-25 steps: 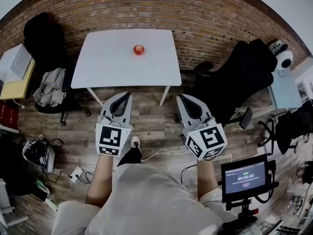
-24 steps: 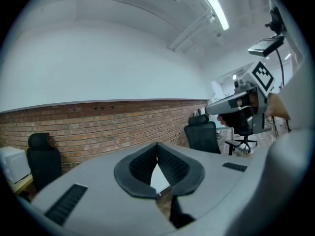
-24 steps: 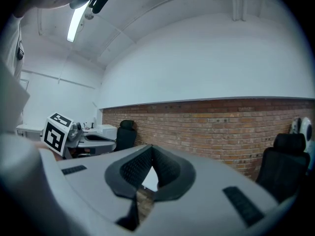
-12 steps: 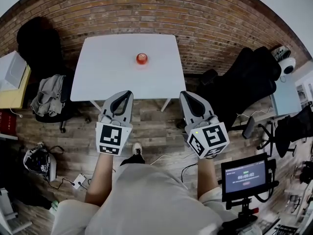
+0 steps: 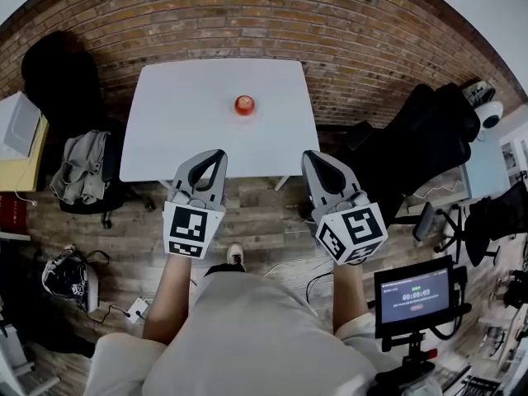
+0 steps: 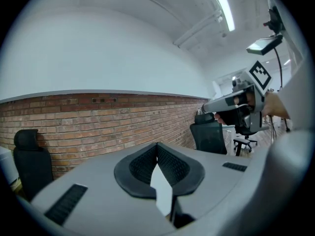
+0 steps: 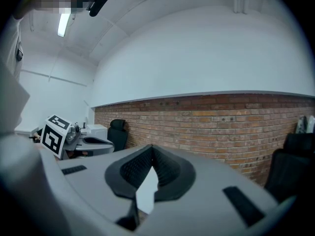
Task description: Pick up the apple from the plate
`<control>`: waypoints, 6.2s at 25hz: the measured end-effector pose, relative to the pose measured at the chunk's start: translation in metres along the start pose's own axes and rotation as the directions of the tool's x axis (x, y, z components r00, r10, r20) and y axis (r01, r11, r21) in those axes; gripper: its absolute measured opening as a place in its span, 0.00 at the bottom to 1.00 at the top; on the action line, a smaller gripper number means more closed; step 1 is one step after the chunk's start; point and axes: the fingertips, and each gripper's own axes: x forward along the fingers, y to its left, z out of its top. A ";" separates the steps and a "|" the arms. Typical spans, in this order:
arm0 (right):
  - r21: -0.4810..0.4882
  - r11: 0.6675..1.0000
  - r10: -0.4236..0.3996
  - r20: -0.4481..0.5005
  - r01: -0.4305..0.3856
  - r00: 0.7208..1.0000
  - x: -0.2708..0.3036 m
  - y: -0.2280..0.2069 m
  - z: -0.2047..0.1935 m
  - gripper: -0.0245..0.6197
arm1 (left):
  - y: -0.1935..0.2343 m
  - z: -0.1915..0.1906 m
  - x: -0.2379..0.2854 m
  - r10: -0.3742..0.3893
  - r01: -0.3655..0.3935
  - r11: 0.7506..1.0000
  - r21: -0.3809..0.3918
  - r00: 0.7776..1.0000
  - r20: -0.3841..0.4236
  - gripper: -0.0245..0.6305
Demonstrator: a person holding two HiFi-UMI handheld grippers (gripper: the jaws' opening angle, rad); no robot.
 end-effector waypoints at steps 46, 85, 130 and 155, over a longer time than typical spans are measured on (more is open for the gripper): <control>0.055 0.994 0.090 0.013 -0.091 0.996 0.090 -0.073 -0.006 0.04 | 0.028 -0.019 0.102 0.036 -0.031 0.999 0.032 0.985 -0.170 0.05; 0.155 0.978 0.151 -0.088 -0.136 0.985 0.165 -0.146 -0.051 0.04 | 0.031 -0.061 0.231 -0.117 0.131 0.991 0.024 0.942 -0.314 0.12; 0.234 0.972 0.086 -0.288 -0.017 0.954 0.239 -0.162 -0.113 0.04 | 0.071 -0.191 0.317 -0.300 0.371 0.929 0.023 0.786 -0.541 0.40; 0.272 0.962 0.073 -0.363 0.031 0.929 0.240 -0.162 -0.138 0.04 | 0.071 -0.252 0.341 -0.352 0.403 0.913 -0.059 0.708 -0.613 0.56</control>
